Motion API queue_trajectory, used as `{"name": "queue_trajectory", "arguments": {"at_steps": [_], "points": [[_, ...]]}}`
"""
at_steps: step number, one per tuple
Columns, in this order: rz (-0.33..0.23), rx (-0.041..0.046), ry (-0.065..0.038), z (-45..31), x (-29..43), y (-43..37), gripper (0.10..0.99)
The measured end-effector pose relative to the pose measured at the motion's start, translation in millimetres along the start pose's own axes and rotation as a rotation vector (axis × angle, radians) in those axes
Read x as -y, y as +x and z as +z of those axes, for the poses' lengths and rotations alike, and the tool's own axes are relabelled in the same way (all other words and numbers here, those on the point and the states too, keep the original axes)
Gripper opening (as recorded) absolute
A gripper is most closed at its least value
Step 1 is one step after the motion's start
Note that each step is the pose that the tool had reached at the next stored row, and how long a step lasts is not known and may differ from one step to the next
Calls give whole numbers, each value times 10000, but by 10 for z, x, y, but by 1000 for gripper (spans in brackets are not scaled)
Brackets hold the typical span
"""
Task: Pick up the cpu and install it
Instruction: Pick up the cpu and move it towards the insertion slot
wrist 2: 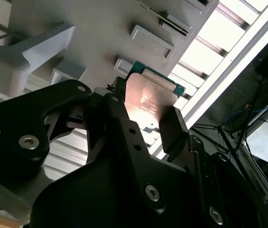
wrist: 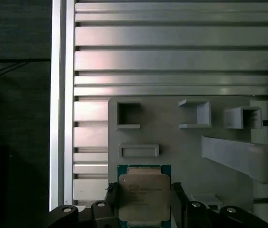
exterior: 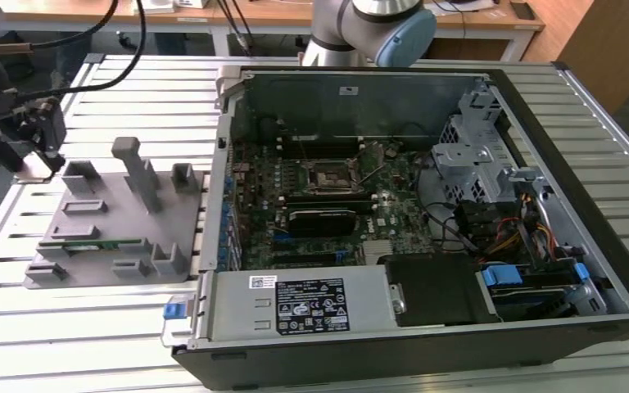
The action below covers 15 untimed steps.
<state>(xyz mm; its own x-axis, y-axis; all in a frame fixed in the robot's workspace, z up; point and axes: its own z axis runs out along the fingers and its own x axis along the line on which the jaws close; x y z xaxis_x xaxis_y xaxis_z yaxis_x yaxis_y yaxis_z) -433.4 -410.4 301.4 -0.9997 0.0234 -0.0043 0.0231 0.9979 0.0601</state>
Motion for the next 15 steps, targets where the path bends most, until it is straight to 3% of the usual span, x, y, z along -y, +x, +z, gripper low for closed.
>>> {"name": "queue_trajectory", "arguments": {"at_steps": [15], "points": [[0, -2, -38, -680, -41, -3, 525]]}}
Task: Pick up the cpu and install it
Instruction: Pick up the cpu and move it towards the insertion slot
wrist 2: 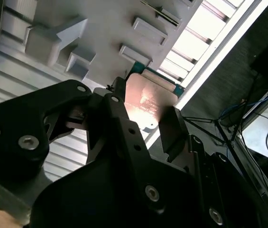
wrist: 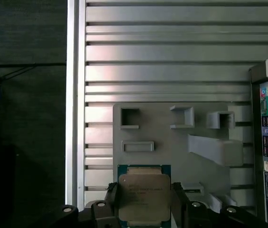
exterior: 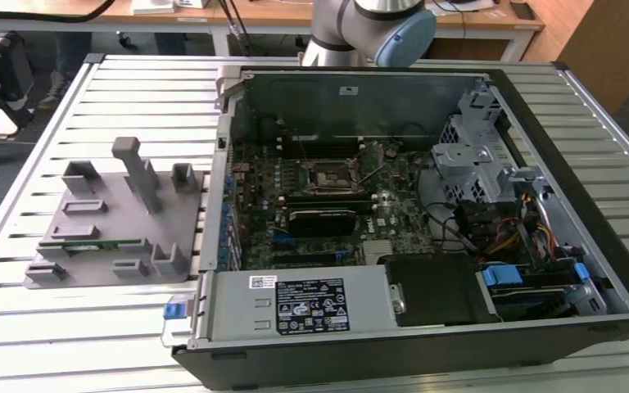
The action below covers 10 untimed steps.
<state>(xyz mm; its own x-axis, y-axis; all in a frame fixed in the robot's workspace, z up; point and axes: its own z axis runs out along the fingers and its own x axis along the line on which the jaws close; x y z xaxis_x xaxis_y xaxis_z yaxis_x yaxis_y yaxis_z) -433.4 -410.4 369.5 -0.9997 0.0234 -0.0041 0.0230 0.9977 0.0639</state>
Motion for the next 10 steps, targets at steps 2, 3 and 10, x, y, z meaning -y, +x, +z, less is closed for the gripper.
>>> {"name": "queue_trajectory", "arguments": {"at_steps": [2, 3, 10], "points": [[-2, -3, -27, -56, -2, -5, 525], [-1, -5, -37, -56, -4, -17, 525], [21, -163, -27, -51, -21, -217, 525]]}}
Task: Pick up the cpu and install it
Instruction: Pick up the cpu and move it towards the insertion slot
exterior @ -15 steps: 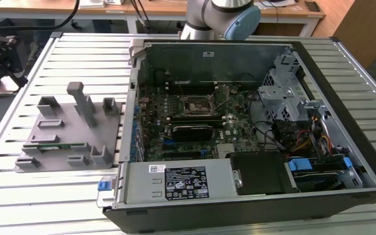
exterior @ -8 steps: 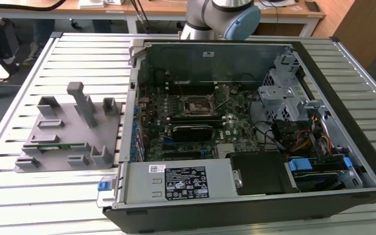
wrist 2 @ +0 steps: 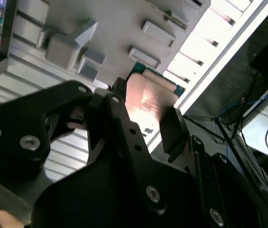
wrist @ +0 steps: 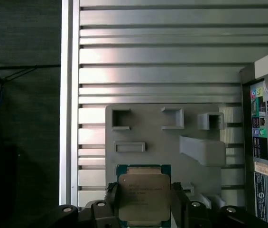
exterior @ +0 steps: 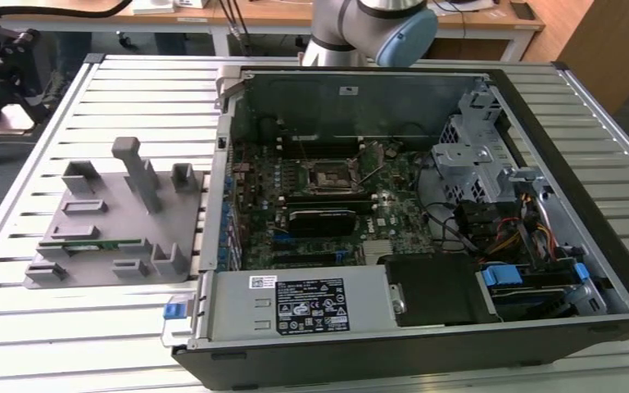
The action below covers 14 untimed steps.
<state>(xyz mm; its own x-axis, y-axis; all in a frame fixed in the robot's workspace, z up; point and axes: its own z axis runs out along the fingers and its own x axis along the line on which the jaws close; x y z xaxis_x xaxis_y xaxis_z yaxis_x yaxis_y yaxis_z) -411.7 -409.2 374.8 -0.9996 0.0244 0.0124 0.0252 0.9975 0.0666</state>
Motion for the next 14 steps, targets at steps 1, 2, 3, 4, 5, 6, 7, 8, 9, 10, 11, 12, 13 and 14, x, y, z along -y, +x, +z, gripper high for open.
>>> {"name": "queue_trajectory", "arguments": {"at_steps": [1, 2, 3, 4, 5, 6, 7, 8, 9, 10, 11, 12, 13, 14], "points": [[3, 1, 0, 0, 0, -11, 525], [9, 0, 1, 0, 0, -17, 525], [12, -1, 2, 0, 0, -29, 525], [12, 0, -5, 1, -1, -44, 525], [11, -1, -19, 0, -1, -57, 525], [12, 0, -22, 0, -3, -77, 525], [11, 0, -24, 0, -6, -100, 525], [11, -1, -24, 0, -11, -120, 525], [12, -2, -24, 0, -18, -144, 525], [13, -1, -26, 1, -29, -163, 525], [13, -1, -25, 2, -50, -174, 525], [12, -1, -26, 4, -74, -184, 525], [12, -3, -25, 5, -98, -192, 525], [12, -7, -25, 6, -122, -200, 525]]}}
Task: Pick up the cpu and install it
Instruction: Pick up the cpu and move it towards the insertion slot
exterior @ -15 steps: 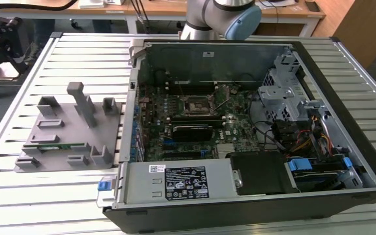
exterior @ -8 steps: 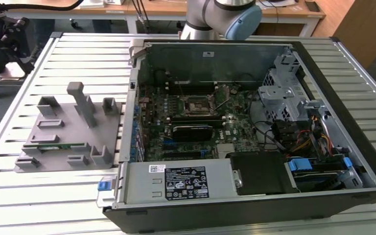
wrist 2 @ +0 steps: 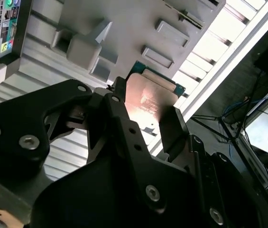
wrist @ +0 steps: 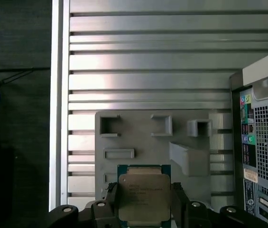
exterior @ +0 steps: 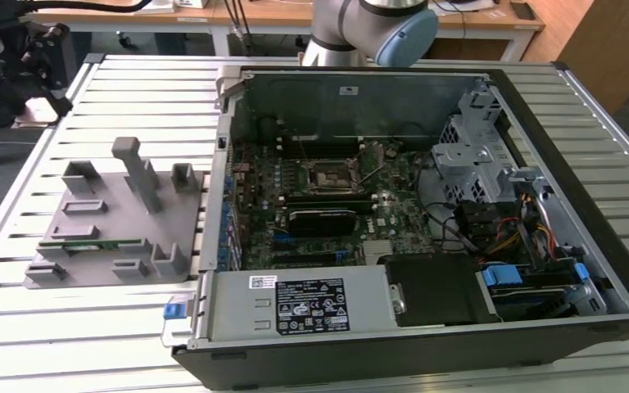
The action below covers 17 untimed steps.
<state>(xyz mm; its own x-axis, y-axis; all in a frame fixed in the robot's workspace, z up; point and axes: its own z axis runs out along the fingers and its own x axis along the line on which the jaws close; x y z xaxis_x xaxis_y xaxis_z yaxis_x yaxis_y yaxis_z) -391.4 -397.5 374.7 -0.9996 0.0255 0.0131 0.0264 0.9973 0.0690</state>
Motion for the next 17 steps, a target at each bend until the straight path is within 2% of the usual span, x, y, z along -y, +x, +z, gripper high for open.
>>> {"name": "queue_trajectory", "arguments": {"at_steps": [3, 6, 14, 17], "points": [[1, -8, 1, 5, -69, -20, 525], [0, -27, 4, 5, -88, -51, 525], [8, -109, 5, 3, -102, -367, 525], [10, -137, 6, 2, -109, -452, 525]]}}
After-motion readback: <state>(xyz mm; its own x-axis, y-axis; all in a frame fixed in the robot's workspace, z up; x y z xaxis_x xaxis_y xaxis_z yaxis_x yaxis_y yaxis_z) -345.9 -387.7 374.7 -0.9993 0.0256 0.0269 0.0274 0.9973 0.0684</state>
